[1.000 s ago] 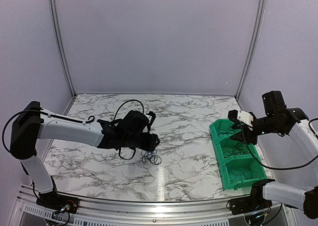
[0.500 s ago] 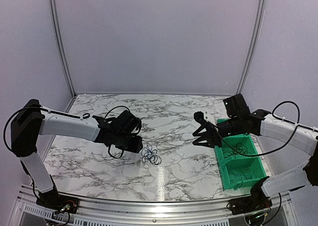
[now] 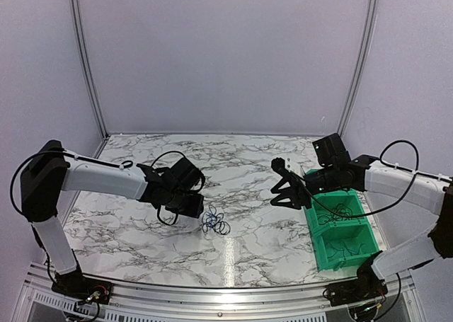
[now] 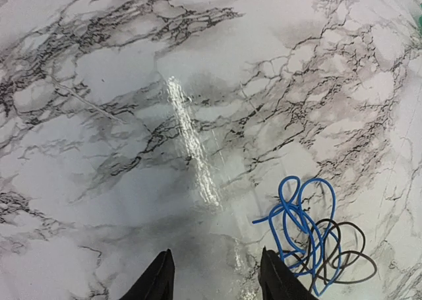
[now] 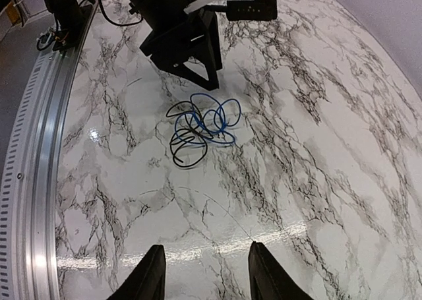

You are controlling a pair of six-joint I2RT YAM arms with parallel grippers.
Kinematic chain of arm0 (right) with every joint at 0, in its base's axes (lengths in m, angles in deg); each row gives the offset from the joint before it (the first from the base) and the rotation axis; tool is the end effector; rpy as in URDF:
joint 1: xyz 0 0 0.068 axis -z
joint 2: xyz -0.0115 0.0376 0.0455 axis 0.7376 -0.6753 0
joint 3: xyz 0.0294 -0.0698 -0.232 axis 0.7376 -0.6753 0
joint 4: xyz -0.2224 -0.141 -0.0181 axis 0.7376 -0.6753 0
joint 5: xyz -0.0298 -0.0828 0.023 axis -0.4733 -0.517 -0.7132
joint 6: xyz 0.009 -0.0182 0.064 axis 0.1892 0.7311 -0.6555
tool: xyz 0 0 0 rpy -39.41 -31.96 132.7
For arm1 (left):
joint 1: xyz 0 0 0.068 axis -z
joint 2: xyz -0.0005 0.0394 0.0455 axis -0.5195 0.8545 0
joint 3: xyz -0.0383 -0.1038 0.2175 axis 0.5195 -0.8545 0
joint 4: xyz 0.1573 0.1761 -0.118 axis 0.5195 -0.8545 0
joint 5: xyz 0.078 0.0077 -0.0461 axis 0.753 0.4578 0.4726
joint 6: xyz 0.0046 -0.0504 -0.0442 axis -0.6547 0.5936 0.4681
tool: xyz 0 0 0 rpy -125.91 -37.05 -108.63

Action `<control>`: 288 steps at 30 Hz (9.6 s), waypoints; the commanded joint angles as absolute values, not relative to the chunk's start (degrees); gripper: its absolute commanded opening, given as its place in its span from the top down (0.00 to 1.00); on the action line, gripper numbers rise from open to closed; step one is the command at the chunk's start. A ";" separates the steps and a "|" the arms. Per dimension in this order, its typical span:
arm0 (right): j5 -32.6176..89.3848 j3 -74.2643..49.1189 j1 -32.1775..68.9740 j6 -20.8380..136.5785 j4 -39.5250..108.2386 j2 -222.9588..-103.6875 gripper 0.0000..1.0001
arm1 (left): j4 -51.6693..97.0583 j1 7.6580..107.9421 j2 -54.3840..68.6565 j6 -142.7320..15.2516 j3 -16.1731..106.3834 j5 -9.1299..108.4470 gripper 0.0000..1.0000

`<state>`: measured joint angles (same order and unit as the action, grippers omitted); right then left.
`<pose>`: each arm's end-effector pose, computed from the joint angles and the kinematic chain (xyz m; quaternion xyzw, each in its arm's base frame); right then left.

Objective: Untangle the cables

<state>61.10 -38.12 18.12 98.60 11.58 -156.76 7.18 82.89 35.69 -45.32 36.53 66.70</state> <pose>0.2312 0.1701 0.2063 -0.5653 0.6802 0.3083 0.3503 0.2419 -0.2921 0.1235 0.1541 0.9353 -0.1474 0.2822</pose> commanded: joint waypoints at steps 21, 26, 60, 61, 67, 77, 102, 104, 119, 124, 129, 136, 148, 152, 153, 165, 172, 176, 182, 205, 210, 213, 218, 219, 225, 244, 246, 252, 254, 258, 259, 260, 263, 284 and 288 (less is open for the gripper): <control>58.62 -41.10 17.55 98.94 15.76 -155.41 0.55 | 12.87 82.94 36.72 -47.08 34.94 59.28 0.91; 58.49 -34.65 17.56 97.04 13.86 -157.14 0.55 | 14.33 83.25 28.91 -52.60 33.71 64.06 0.96; 71.05 -0.78 5.86 78.46 11.40 -191.47 0.77 | 31.63 89.31 6.39 -65.67 25.74 65.75 1.00; 71.43 -0.74 5.85 78.17 11.40 -192.59 0.80 | 31.74 89.31 5.86 -65.41 25.61 66.27 1.00; 71.02 -0.23 5.86 76.63 11.32 -201.21 0.97 | 32.93 89.44 0.31 -63.48 24.26 69.82 1.00; 59.65 1.68 5.89 79.48 6.97 -207.80 1.00 | 34.08 89.57 -8.36 -62.65 22.94 75.06 1.00; 73.08 0.98 8.98 79.11 4.04 -178.84 0.39 | 34.91 89.57 -2.97 -63.29 22.19 72.22 1.00; 74.21 0.84 7.29 78.65 4.01 -179.86 0.36 | 36.22 89.57 -2.04 -63.06 21.89 72.42 1.00; 71.89 0.60 0.47 83.40 5.22 -185.23 0.36 | 41.72 89.57 2.07 -61.92 21.64 73.62 1.00; 66.53 1.92 0.51 80.50 6.38 -185.73 0.38 | 42.28 89.57 2.44 -61.11 21.39 73.76 1.00; 65.74 3.83 1.85 75.94 6.76 -185.78 0.38 | 42.47 89.57 2.18 -60.74 20.76 73.35 1.00; 71.35 4.75 4.57 70.78 9.02 -185.69 0.40 | 42.54 89.57 2.28 -60.08 20.00 71.48 1.00; 74.38 4.51 5.13 70.36 10.36 -186.71 0.93 | 42.91 89.57 3.66 -59.41 20.07 70.48 1.00; 77.62 4.40 5.15 69.78 11.20 -186.42 1.00 | 46.22 89.57 7.84 -59.00 19.48 74.17 0.84; 78.28 4.28 5.16 69.58 11.38 -186.33 1.00 | 47.76 89.57 9.62 -58.50 19.38 75.60 0.78; 82.57 2.42 6.50 70.48 11.70 -182.75 1.00 | 79.07 89.57 37.19 -48.04 18.71 83.83 0.94; 88.16 10.24 10.98 75.61 5.86 -180.33 1.00 | 85.44 89.49 49.77 -43.50 21.19 84.28 0.97; 90.66 14.41 15.35 76.30 4.47 -178.52 1.00 | 85.41 89.20 53.86 -41.45 22.45 84.16 0.97; 98.18 18.78 23.12 68.62 12.12 -175.26 1.00 | 85.32 88.15 58.47 -39.21 23.36 81.34 0.97; 89.00 -1.46 42.42 84.39 1.99 -156.89 1.00 | 70.42 86.41 41.05 -53.11 22.60 71.46 0.63; 81.76 -5.23 42.46 99.29 -13.32 -151.67 1.00 | 63.33 86.15 35.71 -56.01 22.84 72.70 0.58; 77.32 -6.49 42.43 107.83 -22.86 -149.12 1.00 | 60.69 86.06 33.94 -57.08 22.94 74.49 0.57; 67.74 -8.43 42.38 120.52 -36.63 -145.31 1.00 | 59.62 85.90 33.48 -57.79 23.02 78.14 0.55; 65.75 -8.88 42.47 121.93 -38.86 -144.73 1.00 | 59.62 85.88 33.67 -57.80 23.11 78.48 0.55; 55.92 -12.05 42.43 124.08 -43.84 -140.32 1.00 | 59.53 85.88 35.28 -57.69 23.60 79.56 0.54; 55.71 -6.66 42.43 127.48 -43.16 -128.67 1.00 | 59.35 85.01 40.30 -57.64 25.74 81.21 0.52; 56.97 -4.93 42.41 126.19 -41.69 -127.97 1.00 | 59.35 85.00 40.60 -57.45 25.92 80.85 0.51; 57.74 -4.62 42.42 125.82 -41.00 -125.15 1.00 | 59.35 85.02 40.42 -57.45 25.73 80.63 0.51; 57.06 -5.11 42.43 126.83 -42.58 -124.52 1.00 | 59.36 84.97 40.22 -57.76 25.50 80.85 0.51; 54.27 -6.31 42.42 126.01 -43.81 -122.39 1.00 | 59.26 84.84 40.17 -58.27 25.32 81.20 0.51; 53.44 -6.93 42.40 126.06 -43.80 -121.57 1.00 | 59.26 84.83 40.18 -58.27 25.34 81.22 0.51; 52.35 -7.94 42.40 126.49 -43.81 -120.44 1.00 | 59.26 84.84 40.19 -58.28 25.32 81.19 0.51; 48.86 -12.20 42.42 128.56 -43.84 -116.69 1.00 | 59.26 84.74 40.43 -58.17 25.37 81.12 0.51; 31.70 -41.46 42.38 140.40 -43.19 -114.42 1.00 | 59.26 84.47 43.97 -56.16 23.91 81.39 0.50; 31.33 -41.36 42.43 138.67 -42.96 -121.10 1.00 | 59.26 84.41 43.94 -56.81 23.33 81.17 0.50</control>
<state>33.02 -42.03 42.29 138.70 -43.48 -116.31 59.73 84.80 43.65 -56.51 24.29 80.92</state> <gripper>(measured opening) 0.020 0.496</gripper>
